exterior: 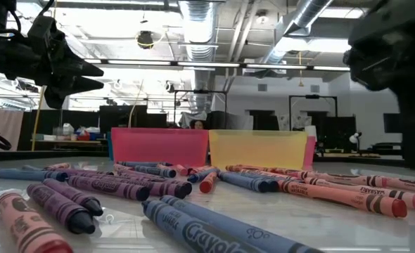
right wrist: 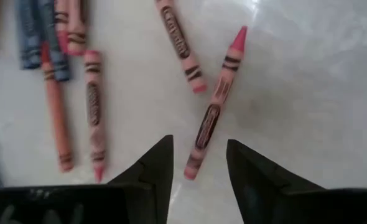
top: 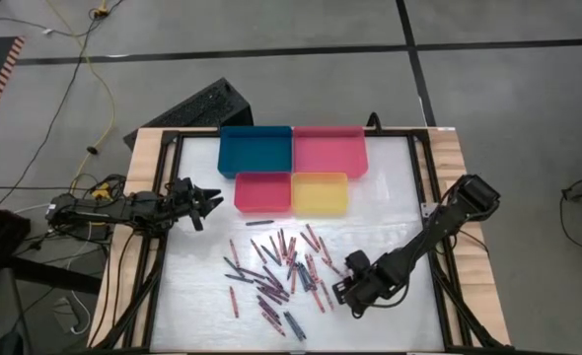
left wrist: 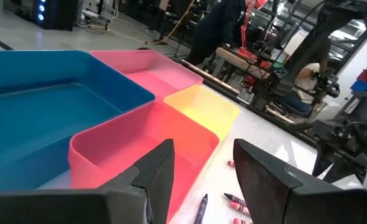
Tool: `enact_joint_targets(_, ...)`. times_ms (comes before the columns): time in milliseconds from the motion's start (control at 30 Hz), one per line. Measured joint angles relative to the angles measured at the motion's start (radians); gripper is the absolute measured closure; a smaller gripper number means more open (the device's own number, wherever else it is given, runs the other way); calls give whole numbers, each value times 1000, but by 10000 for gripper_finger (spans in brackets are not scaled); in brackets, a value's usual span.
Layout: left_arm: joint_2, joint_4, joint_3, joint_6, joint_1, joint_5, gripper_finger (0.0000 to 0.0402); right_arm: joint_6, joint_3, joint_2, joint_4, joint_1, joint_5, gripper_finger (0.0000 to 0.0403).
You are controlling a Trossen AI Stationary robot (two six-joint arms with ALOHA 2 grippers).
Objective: Sort crayons
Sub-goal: Put the pink crayon into the pink bin
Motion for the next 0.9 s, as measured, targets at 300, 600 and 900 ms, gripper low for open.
enact_joint_targets(300, 2, 0, 0, 3, 0, -4, 241, -45, 0, -2, -26, -41, -28, 241)
enact_joint_targets(600, 2, 0, 0, 4, 0, -3, 241, -92, 0, -2, -59, -53, -27, 248)
enact_joint_targets(900, 2, 0, 0, 3, 0, 0, 241, -140, 26, 78, -59, -64, -50, 249)
